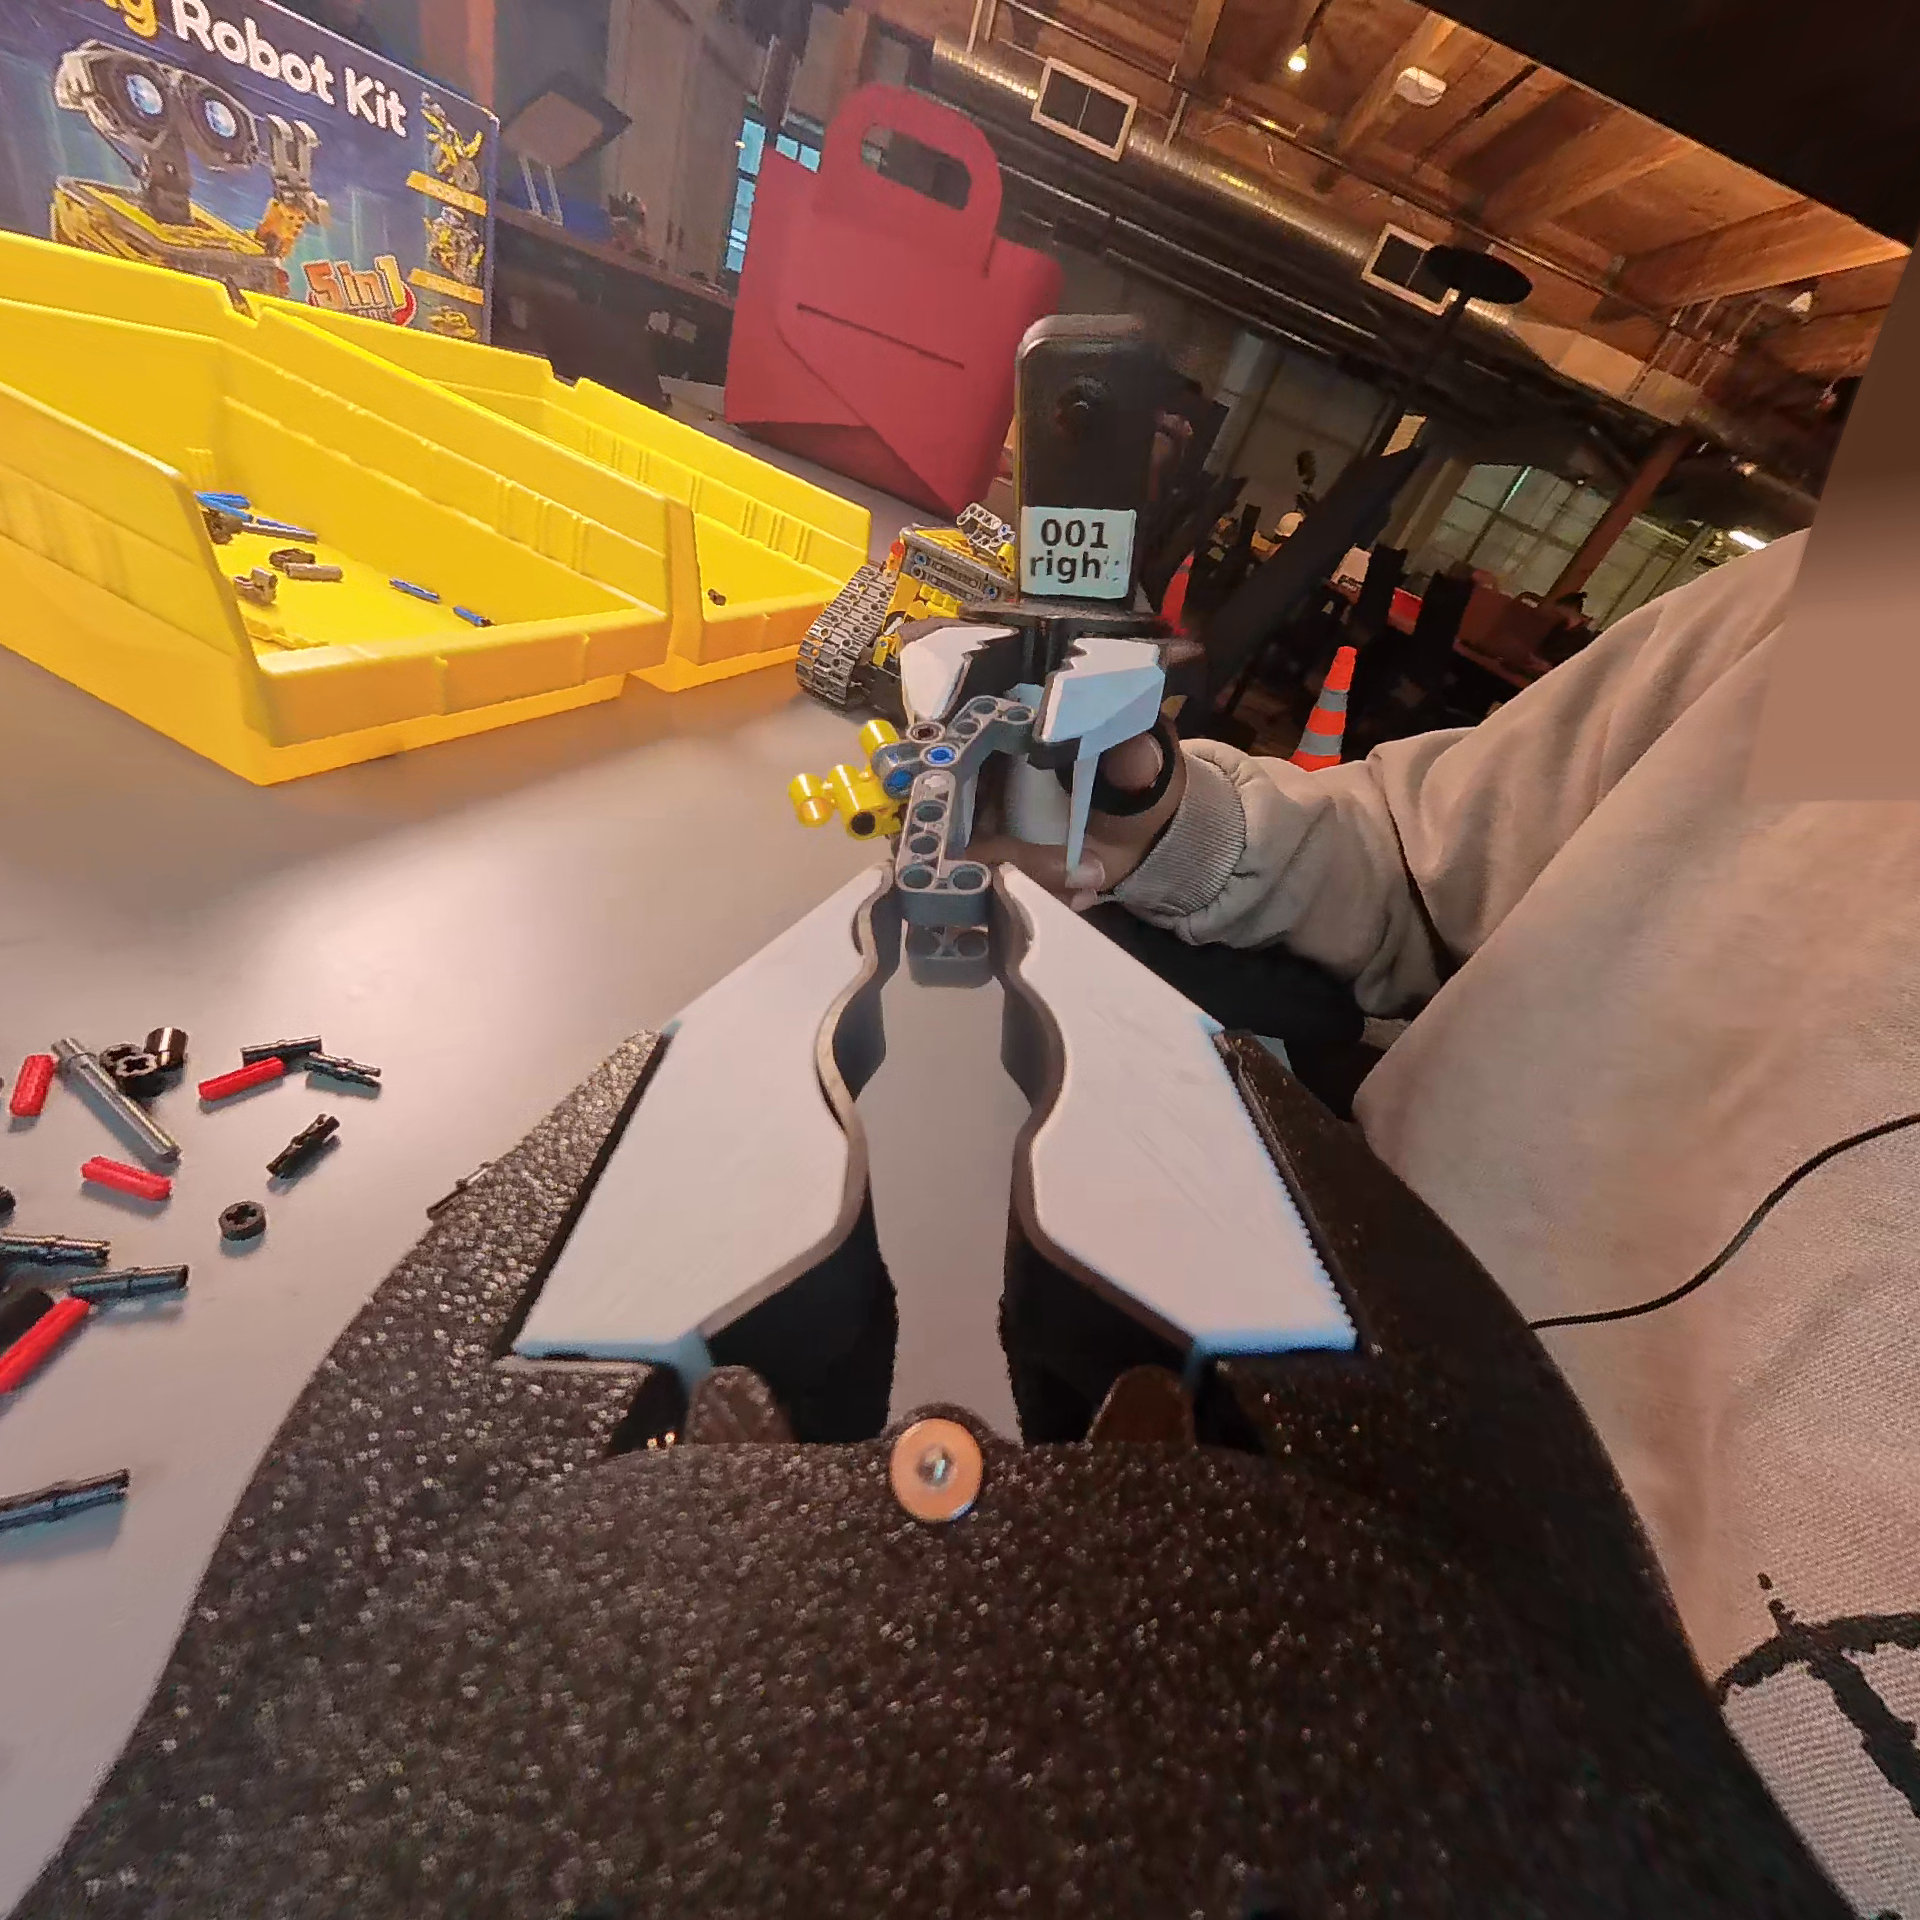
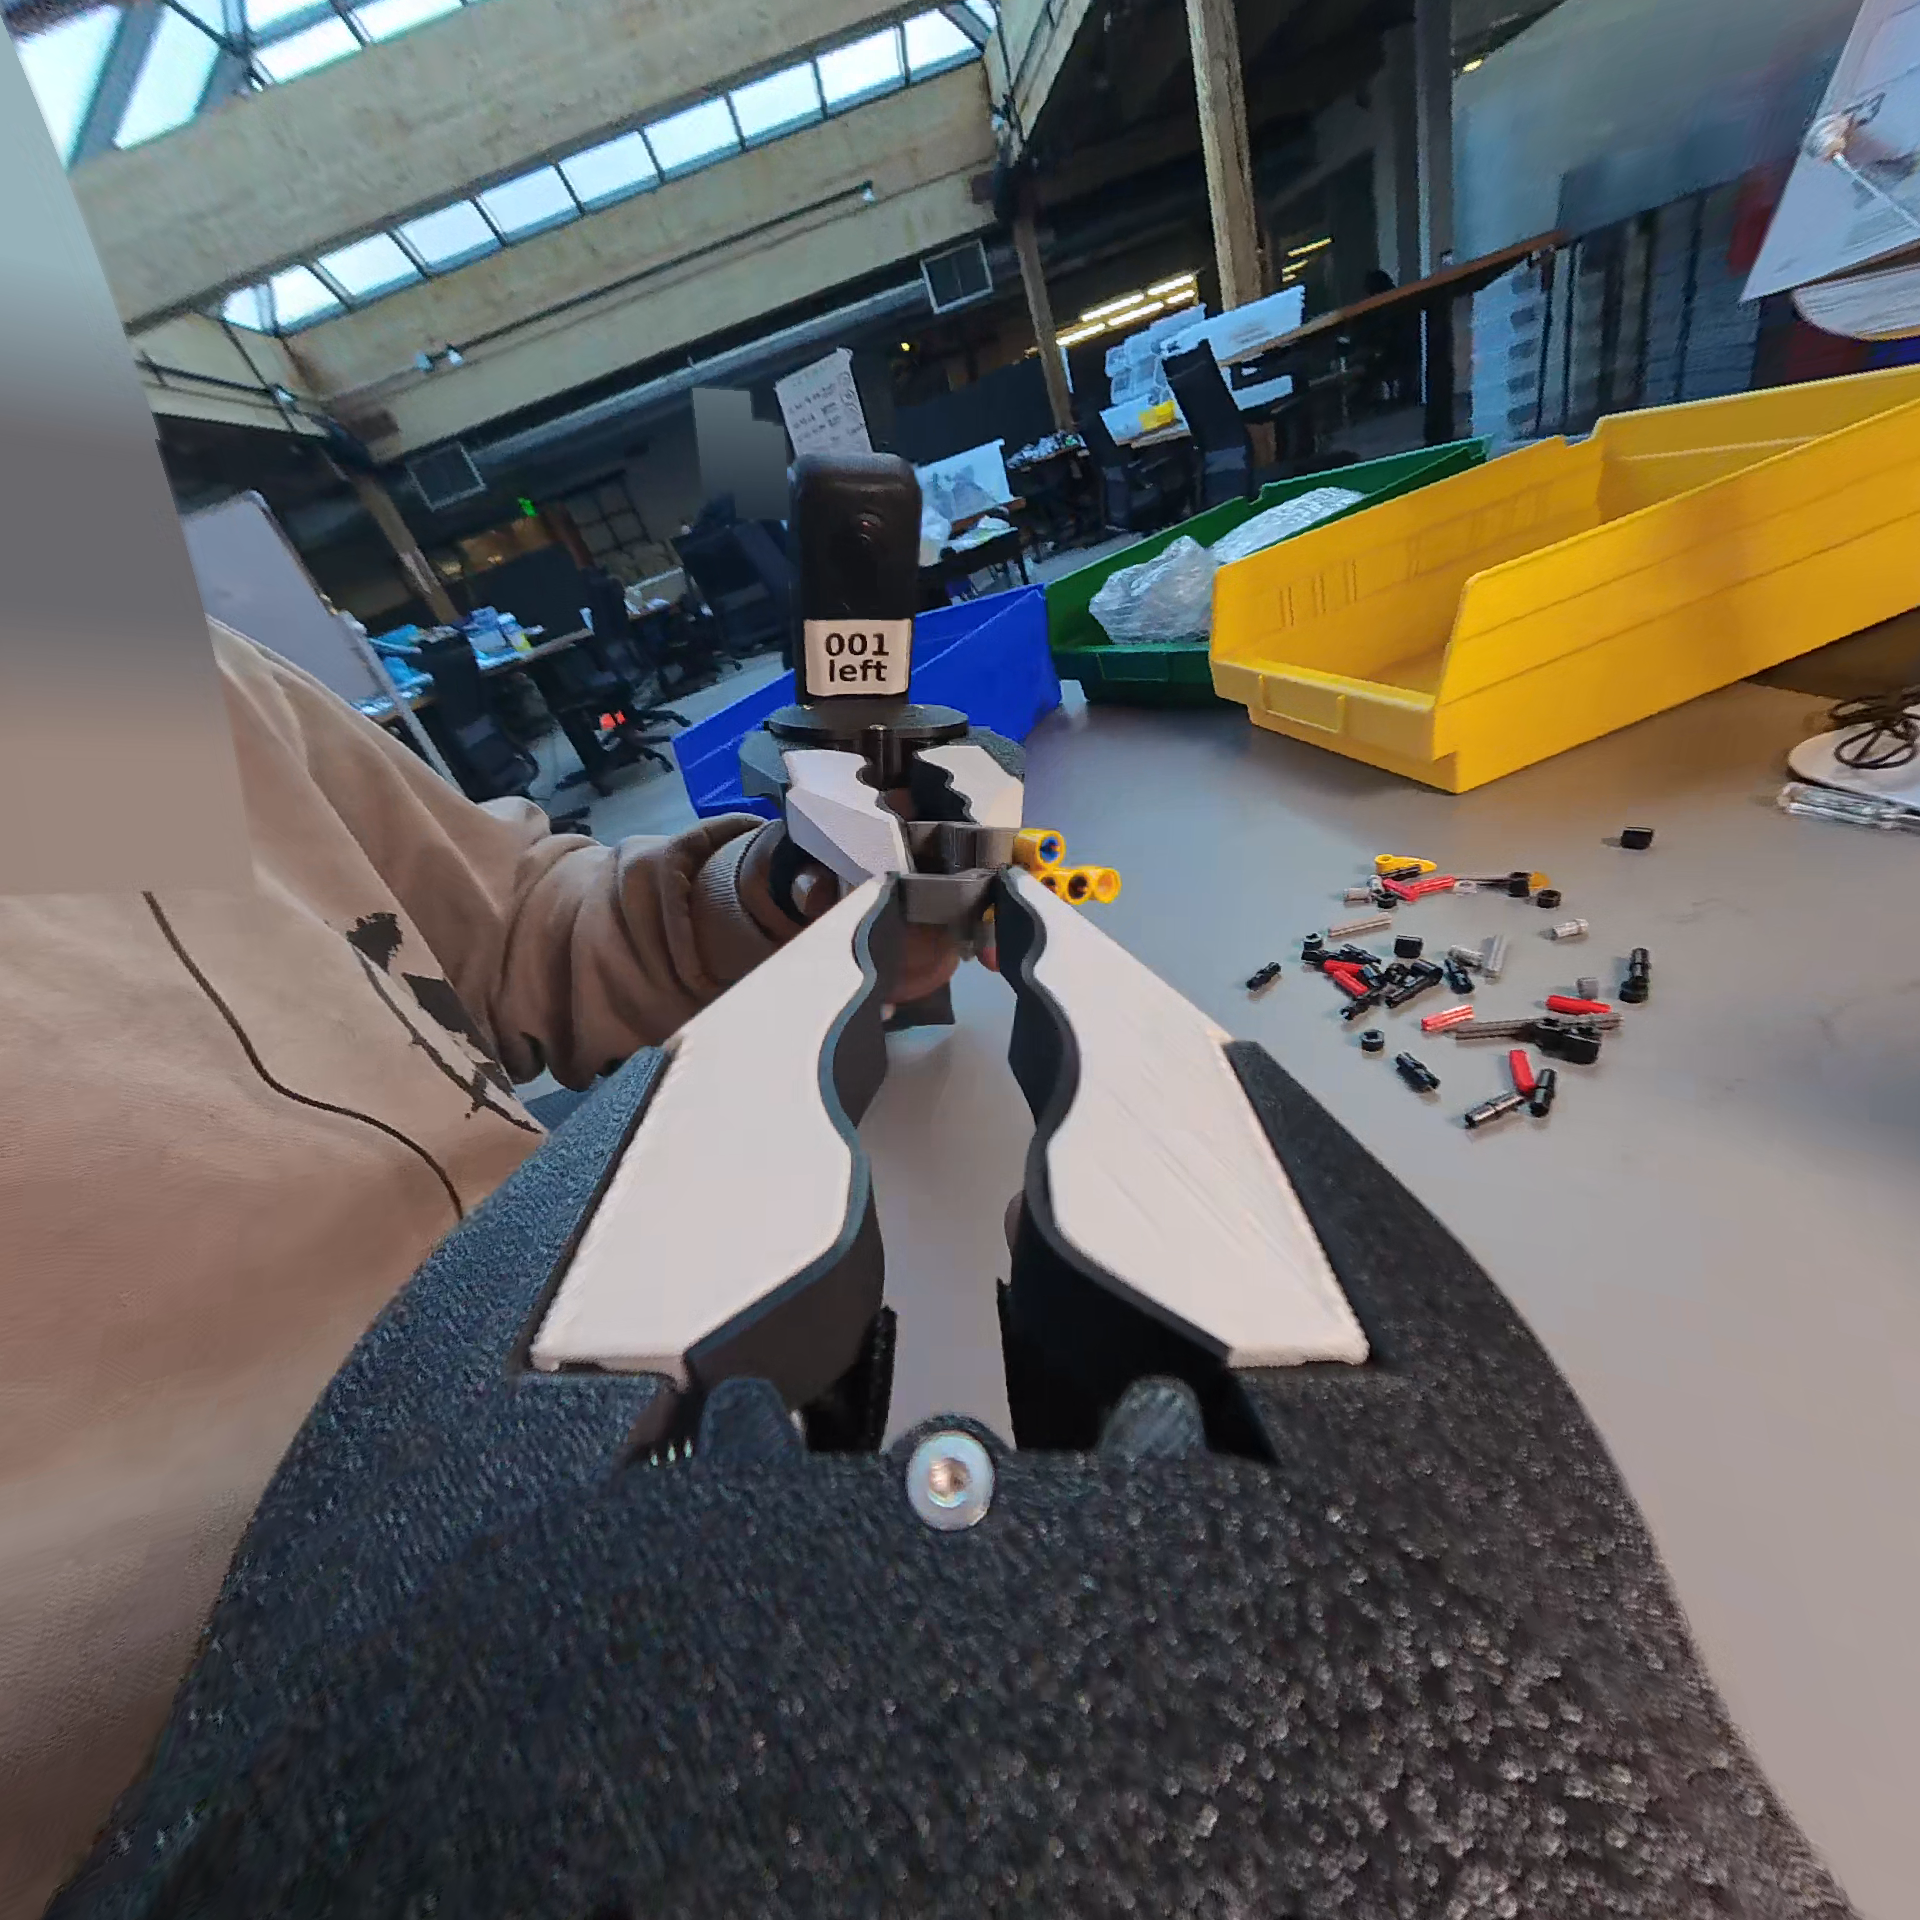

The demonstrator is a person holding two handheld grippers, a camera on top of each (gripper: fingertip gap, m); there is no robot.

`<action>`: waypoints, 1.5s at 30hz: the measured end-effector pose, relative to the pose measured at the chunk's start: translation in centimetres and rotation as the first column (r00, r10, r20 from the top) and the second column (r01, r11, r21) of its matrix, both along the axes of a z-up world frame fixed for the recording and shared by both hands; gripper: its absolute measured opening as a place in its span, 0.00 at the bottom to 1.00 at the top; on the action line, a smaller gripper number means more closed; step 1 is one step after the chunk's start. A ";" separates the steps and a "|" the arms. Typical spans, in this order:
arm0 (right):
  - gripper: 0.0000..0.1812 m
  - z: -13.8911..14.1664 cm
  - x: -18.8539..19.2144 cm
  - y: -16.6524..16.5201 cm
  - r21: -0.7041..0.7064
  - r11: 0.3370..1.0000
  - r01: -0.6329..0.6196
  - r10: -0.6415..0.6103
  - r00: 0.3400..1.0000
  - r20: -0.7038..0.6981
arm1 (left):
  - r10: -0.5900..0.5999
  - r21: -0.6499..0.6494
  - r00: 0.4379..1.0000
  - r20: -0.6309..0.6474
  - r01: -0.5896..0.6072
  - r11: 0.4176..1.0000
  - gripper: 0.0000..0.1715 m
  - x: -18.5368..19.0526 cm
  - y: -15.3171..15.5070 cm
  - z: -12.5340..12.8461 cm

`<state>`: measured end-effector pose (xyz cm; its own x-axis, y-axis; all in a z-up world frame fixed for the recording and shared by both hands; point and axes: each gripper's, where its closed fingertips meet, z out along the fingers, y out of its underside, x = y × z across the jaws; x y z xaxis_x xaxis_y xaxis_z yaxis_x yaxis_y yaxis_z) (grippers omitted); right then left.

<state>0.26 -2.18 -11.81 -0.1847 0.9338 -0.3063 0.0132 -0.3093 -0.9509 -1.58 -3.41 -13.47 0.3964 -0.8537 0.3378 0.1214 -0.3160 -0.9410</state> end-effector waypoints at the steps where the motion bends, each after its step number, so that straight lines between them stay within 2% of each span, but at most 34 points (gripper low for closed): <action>1: 0.08 0.1 0.1 -0.1 -0.020 1.000 -0.017 0.017 1.000 -0.008 | -0.002 0.002 1.000 0.004 0.002 1.000 0.09 0.0 -0.1 0.1; 5: 0.09 -0.5 -0.1 0.0 0.026 1.000 -0.002 0.001 1.000 0.012 | 0.017 0.003 1.000 -0.012 -0.017 1.000 0.09 -0.3 0.1 0.0; 9: 0.08 -1.9 -0.7 0.0 0.090 0.996 0.025 -0.033 0.996 0.086 | 0.027 -0.003 0.999 0.044 -0.027 1.000 0.09 -0.8 0.3 0.6; 12: 0.08 -1.4 -1.1 0.1 -0.021 0.999 0.044 -0.043 0.998 0.053 | 0.037 -0.005 0.996 0.078 -0.037 0.999 0.10 -1.1 0.5 0.9; 14: 0.08 -0.6 -1.1 0.8 -0.157 0.985 0.065 -0.067 0.998 -0.010 | 0.032 -0.023 0.999 0.037 -0.031 0.999 0.18 -0.9 0.6 0.1; 15: 0.08 -0.4 -1.0 1.2 -0.196 0.978 0.071 -0.078 0.997 -0.028 | 0.031 -0.021 0.999 0.024 -0.030 0.999 0.19 -0.7 0.6 -0.1; 18: 0.08 -0.4 -0.9 1.4 -0.218 0.973 0.073 -0.084 0.996 -0.040 | 0.053 -0.016 0.998 0.020 -0.052 0.999 0.13 -0.6 0.9 -0.1; 21: 0.08 -1.1 -1.2 1.1 -0.175 0.981 0.085 -0.087 0.996 -0.003 | 0.048 -0.030 0.994 0.098 -0.045 0.999 0.09 -1.0 1.0 0.9; 25: 0.08 -2.8 -1.7 0.2 -0.047 0.997 0.062 -0.058 0.993 0.098 | 0.037 -0.049 0.995 0.088 -0.033 0.998 0.09 -1.3 0.9 0.5; 27: 0.09 -3.6 -1.6 -0.1 0.020 0.999 0.031 -0.034 0.986 0.162 | 0.021 -0.036 0.999 0.029 -0.020 0.999 0.09 -1.0 0.6 -0.1; 28: 0.12 -3.7 -1.4 -0.1 0.057 0.998 0.021 -0.031 0.982 0.185 | 0.009 -0.021 1.000 0.001 -0.009 1.000 0.09 -0.9 0.3 -0.2; 30: 0.20 -2.9 -0.7 0.5 0.118 0.993 0.028 -0.048 0.983 0.174 | 0.001 0.017 0.996 -0.093 0.001 1.000 0.09 -0.6 0.0 -0.7; 31: 0.21 -2.1 -0.3 0.6 0.134 0.991 0.022 -0.042 0.988 0.149 | -0.007 0.041 0.987 -0.158 0.013 0.999 0.09 -0.5 -0.3 -1.2; 33: 0.19 -1.4 0.0 -0.3 0.163 0.986 -0.032 0.010 0.991 0.134 | -0.042 0.059 0.966 -0.254 0.059 0.996 0.09 0.3 -1.0 -2.2; 35: 0.17 -2.8 -0.5 -1.2 0.235 0.969 -0.075 0.029 0.980 0.197 | -0.096 0.055 0.946 -0.310 0.119 0.991 0.09 1.3 -2.0 -3.2; 37: 0.11 -4.5 -0.9 -2.4 0.285 0.949 -0.135 0.059 0.964 0.258 | -0.140 0.046 0.929 -0.343 0.165 0.985 0.09 2.0 -2.7 -3.8; 39: 0.03 -5.2 -1.0 -3.4 0.275 0.943 -0.185 0.110 0.957 0.268 | -0.159 0.031 0.918 -0.364 0.183 0.983 0.09 2.2 -3.0 -4.4; 42: 0.03 -4.7 -1.1 -3.6 0.216 0.957 -0.193 0.143 0.963 0.230 | -0.169 0.018 0.941 -0.295 0.182 0.983 0.09 2.1 -3.0 -3.6; 45: 0.03 -2.7 -1.2 -3.3 0.091 0.982 -0.168 0.158 0.981 0.110 | -0.153 0.077 0.969 -0.193 0.170 0.982 0.12 2.0 -3.0 -1.7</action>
<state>-0.94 -5.45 -14.52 -0.3093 0.9206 -0.2384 0.1536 -0.1991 -0.9679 0.39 -6.40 -15.19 0.2986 -0.9355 0.1887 -0.1031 -0.2282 -0.9681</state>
